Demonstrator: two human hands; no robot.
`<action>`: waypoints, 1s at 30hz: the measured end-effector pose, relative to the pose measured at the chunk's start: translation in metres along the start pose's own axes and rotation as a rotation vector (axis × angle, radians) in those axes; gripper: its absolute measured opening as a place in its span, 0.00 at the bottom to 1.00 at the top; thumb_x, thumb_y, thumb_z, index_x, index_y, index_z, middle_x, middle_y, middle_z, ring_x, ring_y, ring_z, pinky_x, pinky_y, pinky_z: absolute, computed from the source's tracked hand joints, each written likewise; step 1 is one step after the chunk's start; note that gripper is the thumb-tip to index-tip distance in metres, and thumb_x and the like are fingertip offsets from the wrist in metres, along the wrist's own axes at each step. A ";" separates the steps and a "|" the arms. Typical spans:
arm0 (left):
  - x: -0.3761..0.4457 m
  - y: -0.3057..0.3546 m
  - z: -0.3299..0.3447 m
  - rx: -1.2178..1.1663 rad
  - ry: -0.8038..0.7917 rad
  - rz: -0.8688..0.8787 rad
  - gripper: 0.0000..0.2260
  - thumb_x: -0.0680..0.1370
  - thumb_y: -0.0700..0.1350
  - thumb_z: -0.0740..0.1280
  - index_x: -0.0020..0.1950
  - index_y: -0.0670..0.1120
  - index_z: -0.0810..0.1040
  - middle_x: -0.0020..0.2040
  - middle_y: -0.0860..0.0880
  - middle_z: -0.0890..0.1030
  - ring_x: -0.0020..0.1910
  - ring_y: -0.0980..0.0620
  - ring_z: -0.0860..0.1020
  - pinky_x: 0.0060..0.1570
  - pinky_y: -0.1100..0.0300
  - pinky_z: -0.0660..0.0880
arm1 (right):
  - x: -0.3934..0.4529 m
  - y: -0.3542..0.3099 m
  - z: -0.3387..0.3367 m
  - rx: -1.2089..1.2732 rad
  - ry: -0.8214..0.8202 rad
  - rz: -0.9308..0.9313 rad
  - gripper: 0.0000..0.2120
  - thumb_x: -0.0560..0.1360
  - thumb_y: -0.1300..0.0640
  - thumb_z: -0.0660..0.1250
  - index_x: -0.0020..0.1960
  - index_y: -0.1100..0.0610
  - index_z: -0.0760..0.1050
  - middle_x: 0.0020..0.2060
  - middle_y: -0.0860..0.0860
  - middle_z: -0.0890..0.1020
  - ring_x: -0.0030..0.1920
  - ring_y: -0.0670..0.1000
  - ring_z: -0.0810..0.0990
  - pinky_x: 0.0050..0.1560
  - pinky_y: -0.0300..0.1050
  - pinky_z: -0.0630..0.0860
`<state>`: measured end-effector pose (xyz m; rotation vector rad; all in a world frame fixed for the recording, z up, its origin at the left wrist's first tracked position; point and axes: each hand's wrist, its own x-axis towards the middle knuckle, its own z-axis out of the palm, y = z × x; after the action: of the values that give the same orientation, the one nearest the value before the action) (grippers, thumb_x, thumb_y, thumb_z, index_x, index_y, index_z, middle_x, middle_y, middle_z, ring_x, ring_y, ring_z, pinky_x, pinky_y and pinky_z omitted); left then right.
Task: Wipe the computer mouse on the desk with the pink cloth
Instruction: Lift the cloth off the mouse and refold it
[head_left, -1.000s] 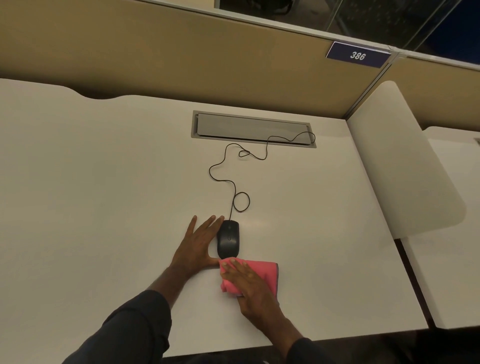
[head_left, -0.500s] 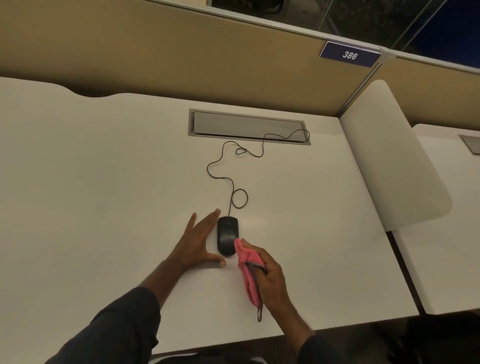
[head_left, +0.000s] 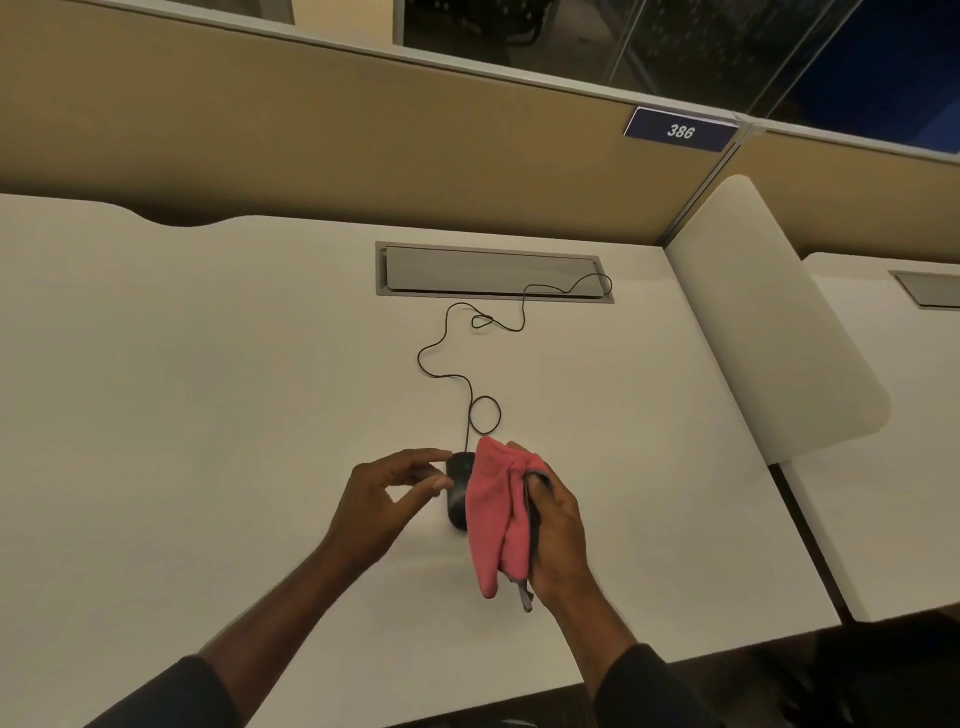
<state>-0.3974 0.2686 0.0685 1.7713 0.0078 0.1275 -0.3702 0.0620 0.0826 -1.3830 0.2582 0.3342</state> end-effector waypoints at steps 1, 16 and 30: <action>0.001 0.008 0.001 -0.021 0.011 0.008 0.10 0.76 0.54 0.70 0.57 0.56 0.83 0.43 0.55 0.86 0.43 0.52 0.85 0.49 0.64 0.78 | 0.001 -0.004 0.003 0.022 -0.009 0.000 0.18 0.77 0.51 0.60 0.64 0.54 0.76 0.61 0.55 0.81 0.62 0.60 0.78 0.64 0.59 0.73; 0.055 0.062 0.056 -0.069 0.263 -0.128 0.22 0.70 0.65 0.73 0.56 0.51 0.83 0.51 0.58 0.84 0.52 0.55 0.82 0.46 0.58 0.83 | 0.038 -0.055 0.026 -0.159 -0.186 -0.216 0.19 0.82 0.54 0.57 0.73 0.51 0.69 0.68 0.43 0.75 0.68 0.47 0.73 0.63 0.39 0.73; 0.101 0.063 0.076 -0.092 0.499 -0.286 0.08 0.83 0.42 0.63 0.47 0.48 0.80 0.42 0.54 0.82 0.39 0.61 0.77 0.41 0.64 0.74 | 0.094 -0.075 -0.041 0.345 -0.097 0.136 0.25 0.76 0.47 0.62 0.69 0.56 0.73 0.66 0.57 0.76 0.67 0.63 0.73 0.68 0.68 0.64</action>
<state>-0.2945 0.1895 0.1228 1.5883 0.6034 0.3524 -0.2543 0.0173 0.1096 -1.0093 0.3148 0.4466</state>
